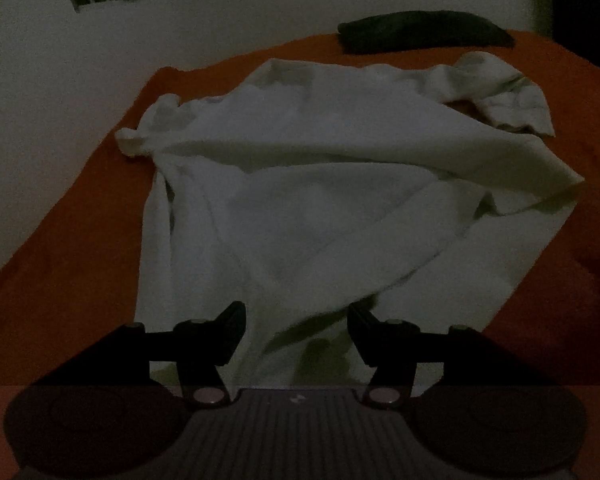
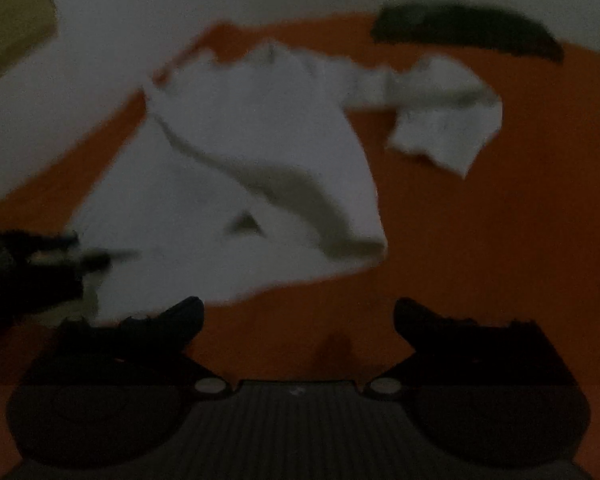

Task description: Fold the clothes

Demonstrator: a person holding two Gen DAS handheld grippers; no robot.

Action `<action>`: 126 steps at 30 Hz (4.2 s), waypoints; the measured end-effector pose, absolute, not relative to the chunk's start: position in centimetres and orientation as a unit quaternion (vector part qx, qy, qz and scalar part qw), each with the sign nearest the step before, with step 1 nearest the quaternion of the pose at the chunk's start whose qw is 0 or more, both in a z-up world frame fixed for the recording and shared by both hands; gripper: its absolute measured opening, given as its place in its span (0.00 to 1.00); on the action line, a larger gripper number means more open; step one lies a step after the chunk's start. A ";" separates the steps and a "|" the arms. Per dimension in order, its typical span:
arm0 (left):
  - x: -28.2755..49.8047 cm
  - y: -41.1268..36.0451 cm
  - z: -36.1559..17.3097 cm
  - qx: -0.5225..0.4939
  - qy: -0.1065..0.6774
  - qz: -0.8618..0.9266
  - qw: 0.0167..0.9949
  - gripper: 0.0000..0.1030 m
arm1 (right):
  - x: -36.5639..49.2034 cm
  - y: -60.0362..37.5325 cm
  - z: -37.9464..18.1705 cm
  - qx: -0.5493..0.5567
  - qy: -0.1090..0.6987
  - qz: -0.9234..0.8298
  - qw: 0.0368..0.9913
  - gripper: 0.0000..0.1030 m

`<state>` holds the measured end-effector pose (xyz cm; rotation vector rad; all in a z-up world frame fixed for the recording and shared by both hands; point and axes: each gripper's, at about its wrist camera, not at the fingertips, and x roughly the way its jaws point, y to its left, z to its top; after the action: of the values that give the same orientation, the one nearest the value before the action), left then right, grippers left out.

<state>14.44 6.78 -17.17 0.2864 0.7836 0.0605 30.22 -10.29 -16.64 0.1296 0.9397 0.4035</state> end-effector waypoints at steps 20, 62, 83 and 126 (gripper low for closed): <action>6.7 14.7 -10.1 0.025 0.258 0.113 0.959 0.03 | 25.2 -8.5 -14.8 0.051 0.405 0.160 0.899 1.00; 9.6 13.3 -16.9 0.152 0.351 0.137 0.914 0.40 | 26.1 -5.0 -19.0 -0.010 0.391 0.102 0.915 1.00; 9.3 12.0 -18.2 0.268 0.324 0.116 0.900 0.51 | 25.1 -5.3 -18.6 -0.024 0.399 0.103 0.911 1.00; 9.1 17.1 -7.8 0.112 0.219 0.156 0.957 0.06 | 22.7 -4.0 -16.7 0.001 0.304 0.137 0.943 1.00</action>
<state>9.14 17.08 -7.76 0.2280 0.4444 0.3174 22.73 -4.04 -16.65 0.0026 0.6198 0.2784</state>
